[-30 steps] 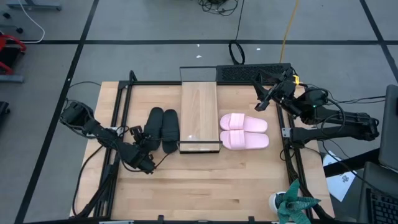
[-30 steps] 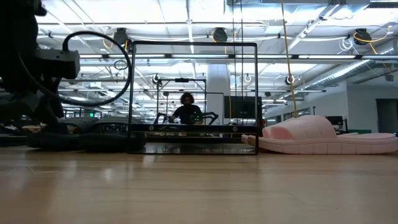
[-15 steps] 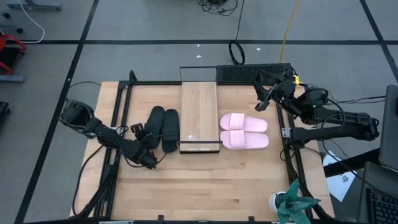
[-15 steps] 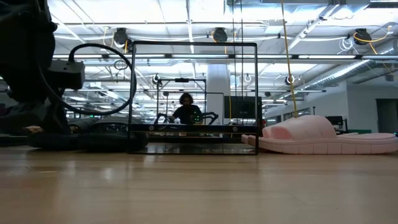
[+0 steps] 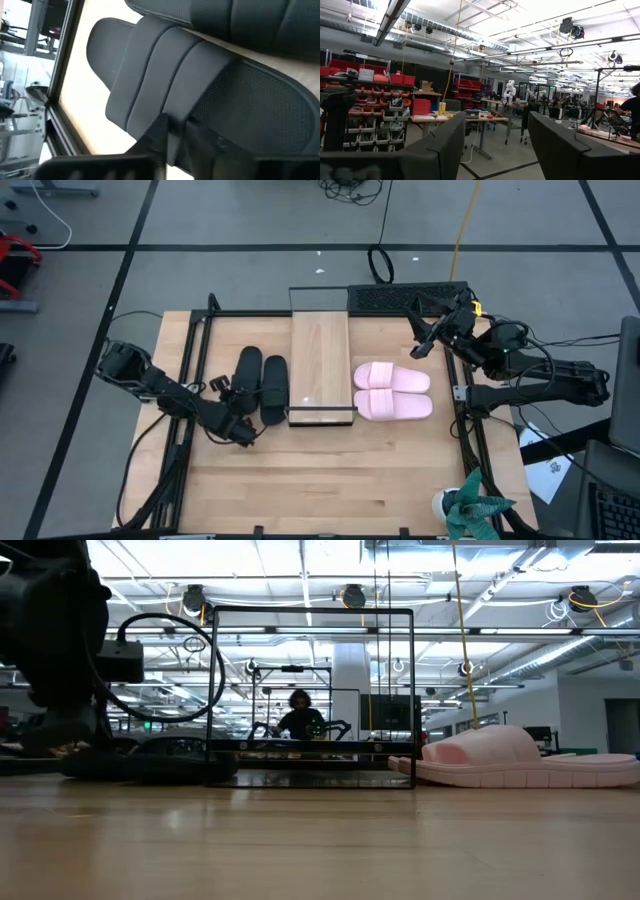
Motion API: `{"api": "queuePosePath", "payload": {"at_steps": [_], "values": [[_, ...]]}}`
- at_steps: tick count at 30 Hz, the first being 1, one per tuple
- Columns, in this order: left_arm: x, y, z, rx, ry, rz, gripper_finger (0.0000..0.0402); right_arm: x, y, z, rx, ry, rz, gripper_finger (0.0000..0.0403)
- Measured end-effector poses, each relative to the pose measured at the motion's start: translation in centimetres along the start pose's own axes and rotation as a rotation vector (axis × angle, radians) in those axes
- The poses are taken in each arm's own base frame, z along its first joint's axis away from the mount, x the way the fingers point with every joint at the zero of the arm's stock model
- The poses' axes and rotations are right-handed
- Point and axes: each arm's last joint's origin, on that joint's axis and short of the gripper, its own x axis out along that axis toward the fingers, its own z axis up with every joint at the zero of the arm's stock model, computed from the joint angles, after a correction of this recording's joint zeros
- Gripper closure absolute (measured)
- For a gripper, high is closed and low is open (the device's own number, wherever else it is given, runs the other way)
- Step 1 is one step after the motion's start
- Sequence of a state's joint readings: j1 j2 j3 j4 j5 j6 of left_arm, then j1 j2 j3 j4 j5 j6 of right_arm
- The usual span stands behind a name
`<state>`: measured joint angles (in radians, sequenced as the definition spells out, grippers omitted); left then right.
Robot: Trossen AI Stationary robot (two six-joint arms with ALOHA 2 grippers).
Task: Pick and place slides into the shelf
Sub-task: Put the left black slide on the shelf
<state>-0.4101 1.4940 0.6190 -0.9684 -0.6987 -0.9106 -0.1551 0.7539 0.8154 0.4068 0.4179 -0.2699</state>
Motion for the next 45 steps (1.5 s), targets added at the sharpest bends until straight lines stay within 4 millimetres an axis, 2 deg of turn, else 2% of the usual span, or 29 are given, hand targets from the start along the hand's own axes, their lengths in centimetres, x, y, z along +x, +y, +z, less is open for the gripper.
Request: {"api": "queuePosePath", "payload": {"at_steps": [2,10,17,23,28,33,45], "values": [[0.3,0.1,-0.3,-0.025,0.009,0.011,0.0393,0.0,0.0,0.0,0.0,0.0,0.0,0.0195],[0.2,0.5,-0.7,-0.116,0.049,0.029,0.0398,0.0,0.0,0.0,0.0,0.0,-0.001,0.0195],[-1.1,1.5,-0.2,-0.067,0.126,0.083,0.04,0.0,0.0,0.0,0.0,0.001,-0.001,0.0195],[-3.0,3.3,0.0,-0.052,0.171,0.174,0.0401,0.0,0.0,0.0,0.0,0.001,-0.003,0.0195],[-5.5,5.2,0.1,-0.143,0.103,0.177,0.0401,0.0,0.0,0.0,0.001,0.002,-0.004,0.0195],[-7.5,6.1,0.7,-0.207,-0.009,0.092,0.0401,0.1,0.1,-0.1,0.036,0.005,-0.004,0.0195],[-10.0,7.4,3.8,-0.068,-0.186,0.103,0.0402,1.9,1.5,-2.3,0.177,0.094,0.016,0.0195]]}}
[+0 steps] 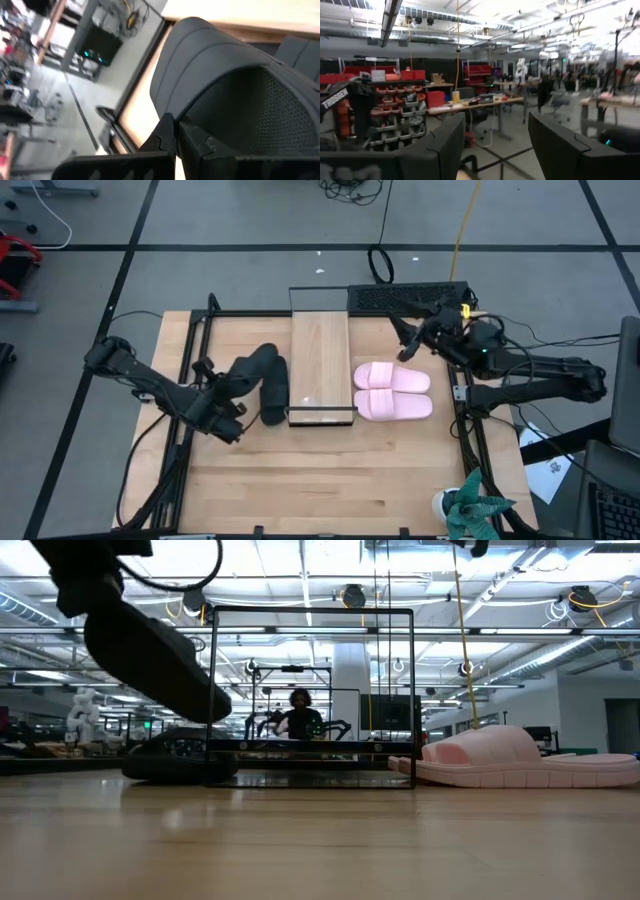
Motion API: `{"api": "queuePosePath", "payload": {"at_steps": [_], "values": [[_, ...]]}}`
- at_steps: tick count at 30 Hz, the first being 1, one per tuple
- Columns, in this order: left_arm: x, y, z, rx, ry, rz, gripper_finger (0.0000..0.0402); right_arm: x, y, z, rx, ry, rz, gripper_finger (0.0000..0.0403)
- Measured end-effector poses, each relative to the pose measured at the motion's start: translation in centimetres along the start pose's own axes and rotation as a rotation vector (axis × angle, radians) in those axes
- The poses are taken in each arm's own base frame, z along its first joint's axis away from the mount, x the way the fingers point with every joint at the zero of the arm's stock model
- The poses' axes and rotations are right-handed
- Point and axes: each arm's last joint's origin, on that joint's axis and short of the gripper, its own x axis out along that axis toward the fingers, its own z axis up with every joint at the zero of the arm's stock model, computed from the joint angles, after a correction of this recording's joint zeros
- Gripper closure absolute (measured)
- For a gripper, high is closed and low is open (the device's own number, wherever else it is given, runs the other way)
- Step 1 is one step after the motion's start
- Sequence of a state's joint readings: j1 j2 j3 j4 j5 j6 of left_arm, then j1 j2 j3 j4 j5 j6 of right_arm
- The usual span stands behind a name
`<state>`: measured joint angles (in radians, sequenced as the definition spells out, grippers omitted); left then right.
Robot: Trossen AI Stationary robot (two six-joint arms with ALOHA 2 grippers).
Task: Pick and place slides into the shelf
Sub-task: Put the left black slide on the shelf
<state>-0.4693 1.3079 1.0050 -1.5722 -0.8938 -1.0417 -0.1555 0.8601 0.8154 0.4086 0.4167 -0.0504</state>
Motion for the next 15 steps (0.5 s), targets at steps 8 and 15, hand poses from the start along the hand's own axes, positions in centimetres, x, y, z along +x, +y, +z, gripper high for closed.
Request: {"api": "queuePosePath", "payload": {"at_steps": [8,15], "values": [[-1.0,2.0,3.1,0.149,-0.13,0.085,0.0402,1.2,-0.8,-0.8,0.283,0.041,0.17,0.0195],[-3.1,5.0,6.5,0.232,-0.289,0.245,0.0402,2.2,-3.8,-1.3,0.592,0.165,0.388,0.0195]]}}
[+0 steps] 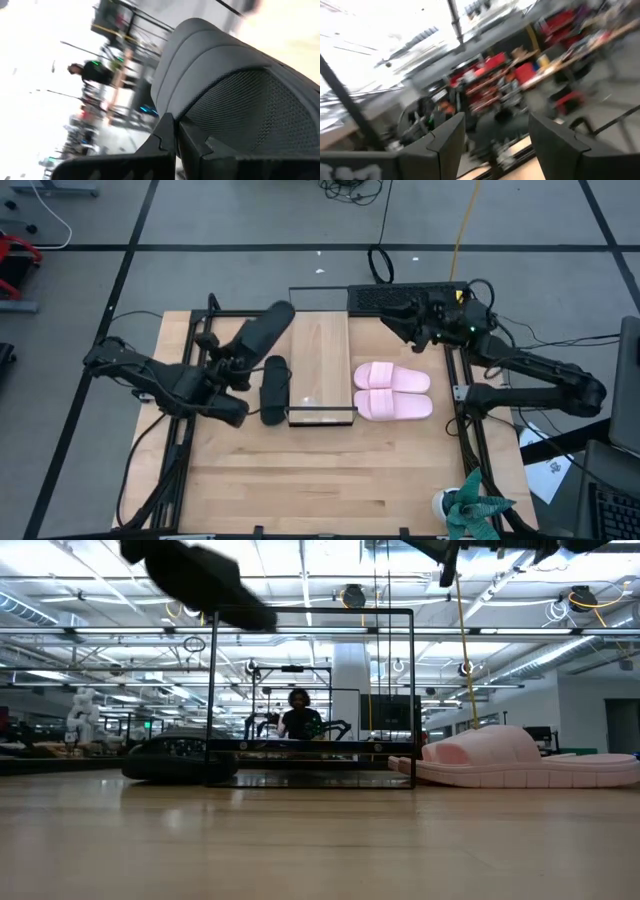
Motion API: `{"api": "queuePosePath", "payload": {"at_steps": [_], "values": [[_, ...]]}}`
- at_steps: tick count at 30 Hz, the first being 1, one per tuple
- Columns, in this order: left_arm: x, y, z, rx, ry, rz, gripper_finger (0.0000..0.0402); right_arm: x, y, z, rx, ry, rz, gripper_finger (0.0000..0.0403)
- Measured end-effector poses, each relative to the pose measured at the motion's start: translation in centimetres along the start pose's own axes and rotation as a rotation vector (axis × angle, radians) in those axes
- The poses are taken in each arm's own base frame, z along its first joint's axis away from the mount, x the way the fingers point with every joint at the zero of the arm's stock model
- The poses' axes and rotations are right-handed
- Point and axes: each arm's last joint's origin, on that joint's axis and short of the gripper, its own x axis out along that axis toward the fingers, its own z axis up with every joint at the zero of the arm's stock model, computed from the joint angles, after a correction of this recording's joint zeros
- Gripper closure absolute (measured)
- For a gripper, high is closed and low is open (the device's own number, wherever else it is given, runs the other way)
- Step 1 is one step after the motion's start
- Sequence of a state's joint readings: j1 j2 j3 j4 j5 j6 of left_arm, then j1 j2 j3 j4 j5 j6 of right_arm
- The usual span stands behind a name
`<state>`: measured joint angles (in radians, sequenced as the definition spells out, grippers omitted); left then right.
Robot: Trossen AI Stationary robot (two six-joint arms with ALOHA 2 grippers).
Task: Pick and place slides into the shelf
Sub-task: Put the left black slide on the shelf
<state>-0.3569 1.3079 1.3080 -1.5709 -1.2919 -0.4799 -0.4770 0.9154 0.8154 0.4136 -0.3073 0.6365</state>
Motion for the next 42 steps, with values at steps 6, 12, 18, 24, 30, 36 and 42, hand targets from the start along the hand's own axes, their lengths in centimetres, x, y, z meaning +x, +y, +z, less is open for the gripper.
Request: {"api": "queuePosePath", "payload": {"at_steps": [6,12,18,24,30,36,42], "values": [[-0.5,2.6,2.2,0.048,-0.07,0.087,0.0402,1.5,-1.5,0.3,0.098,0.021,0.163,0.0195],[-0.7,3.0,4.8,0.138,-0.116,0.09,0.0402,4.5,-1.7,0.2,0.082,0.074,0.302,0.0195],[-0.4,3.2,5.8,0.14,-0.137,0.06,0.0402,6.9,-0.5,1.7,-0.022,0.131,0.407,0.0195],[-0.4,3.2,6.1,0.157,-0.155,0.028,0.0402,7.6,-0.1,2.7,-0.174,0.255,0.328,0.0195],[-0.5,3.2,6.4,0.148,-0.166,0.032,0.0401,7.7,-0.3,2.6,-0.264,0.251,0.273,0.0186],[-0.5,3.2,7.3,0.175,-0.19,0.037,0.0402,7.9,-0.2,2.5,-0.343,0.215,0.222,0.0155],[0.1,2.8,8.7,0.191,-0.218,0.025,0.0402,9.0,-0.3,0.9,-0.385,0.25,0.232,0.0141]]}}
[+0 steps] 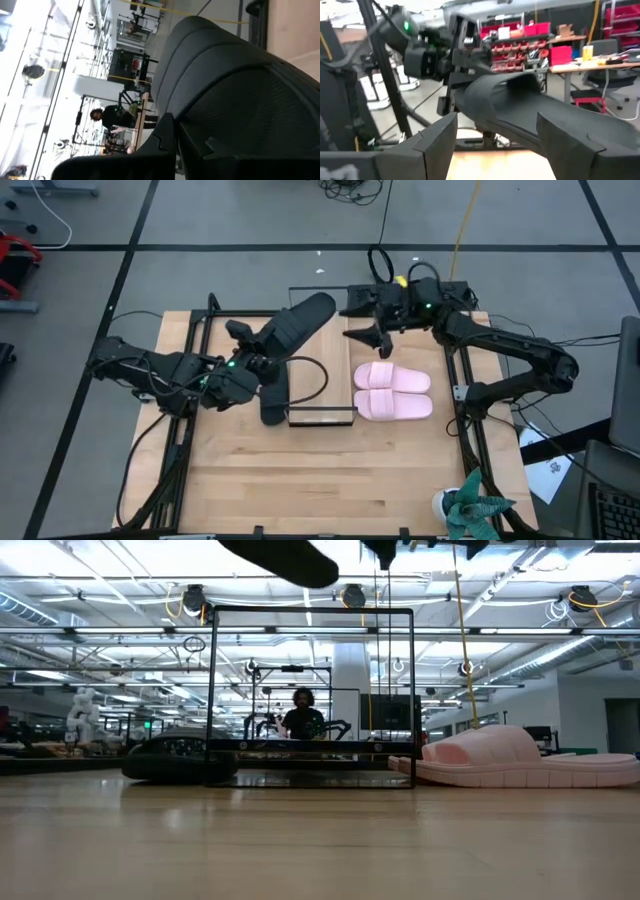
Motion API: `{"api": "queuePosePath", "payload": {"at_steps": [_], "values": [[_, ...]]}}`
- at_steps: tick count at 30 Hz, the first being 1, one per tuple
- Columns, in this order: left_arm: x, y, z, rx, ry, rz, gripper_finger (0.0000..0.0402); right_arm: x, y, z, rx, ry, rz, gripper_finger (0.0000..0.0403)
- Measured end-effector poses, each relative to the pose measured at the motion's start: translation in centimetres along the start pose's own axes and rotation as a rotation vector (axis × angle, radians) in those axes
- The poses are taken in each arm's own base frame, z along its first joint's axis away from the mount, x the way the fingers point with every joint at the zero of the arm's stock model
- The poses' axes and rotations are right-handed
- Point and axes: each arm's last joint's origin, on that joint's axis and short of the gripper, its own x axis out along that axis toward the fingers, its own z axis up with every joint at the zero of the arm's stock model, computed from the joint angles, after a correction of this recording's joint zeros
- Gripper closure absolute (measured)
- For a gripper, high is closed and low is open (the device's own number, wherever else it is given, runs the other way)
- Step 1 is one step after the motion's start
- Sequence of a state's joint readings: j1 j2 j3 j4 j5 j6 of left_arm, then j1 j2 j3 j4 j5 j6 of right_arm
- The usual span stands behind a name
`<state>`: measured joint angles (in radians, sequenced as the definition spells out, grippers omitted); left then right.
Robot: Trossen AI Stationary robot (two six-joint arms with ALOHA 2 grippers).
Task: Pick and place slides into the shelf
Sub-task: Put the left black slide on the shelf
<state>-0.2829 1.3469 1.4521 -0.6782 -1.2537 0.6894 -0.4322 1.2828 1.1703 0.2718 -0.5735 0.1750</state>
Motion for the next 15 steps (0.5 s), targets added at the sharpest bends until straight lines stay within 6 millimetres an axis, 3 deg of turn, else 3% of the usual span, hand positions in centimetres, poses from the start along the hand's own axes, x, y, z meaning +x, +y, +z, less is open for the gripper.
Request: {"api": "queuePosePath", "payload": {"at_steps": [6,15], "values": [[1.4,-0.7,1.3,0.041,-0.01,-0.004,0.0401,1.2,-0.5,-1.3,-0.002,0.036,0.007,0.014],[2.4,-1.6,2.8,0.038,-0.047,-0.009,0.0401,1.2,-0.5,-1.4,-0.008,0.05,0.004,0.0138]]}}
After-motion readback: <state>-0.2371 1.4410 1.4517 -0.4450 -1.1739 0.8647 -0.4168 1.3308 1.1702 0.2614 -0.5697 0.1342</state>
